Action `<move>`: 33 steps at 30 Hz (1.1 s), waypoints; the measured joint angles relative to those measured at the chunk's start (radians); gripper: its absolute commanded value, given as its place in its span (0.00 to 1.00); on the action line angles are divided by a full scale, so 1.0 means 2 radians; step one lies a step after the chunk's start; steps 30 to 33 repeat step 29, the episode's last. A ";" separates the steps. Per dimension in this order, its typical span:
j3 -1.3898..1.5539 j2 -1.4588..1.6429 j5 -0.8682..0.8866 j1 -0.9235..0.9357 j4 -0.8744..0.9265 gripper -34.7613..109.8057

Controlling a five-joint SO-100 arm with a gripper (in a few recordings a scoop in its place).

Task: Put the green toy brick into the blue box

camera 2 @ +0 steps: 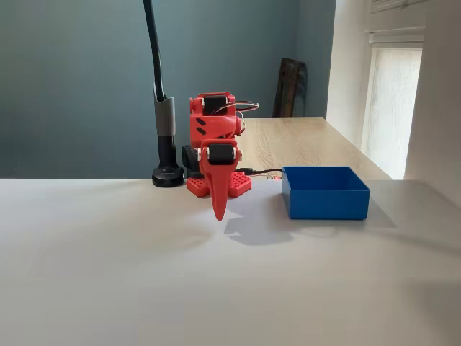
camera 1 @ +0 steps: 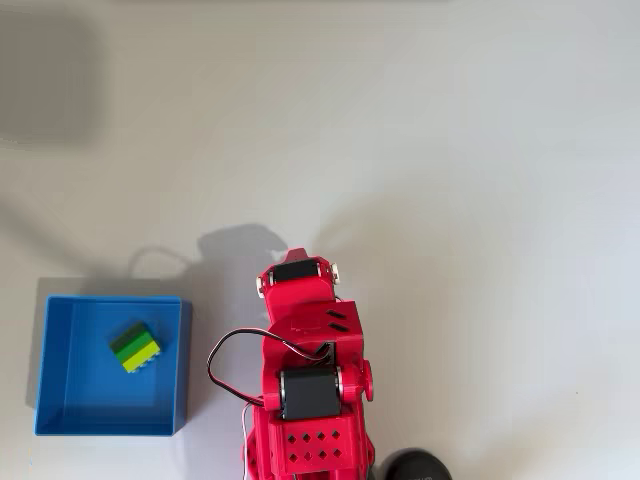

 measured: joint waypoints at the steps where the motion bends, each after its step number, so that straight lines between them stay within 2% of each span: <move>1: 0.000 0.000 0.002 0.000 0.000 0.24; 33: 0.000 0.000 0.005 0.000 0.000 0.24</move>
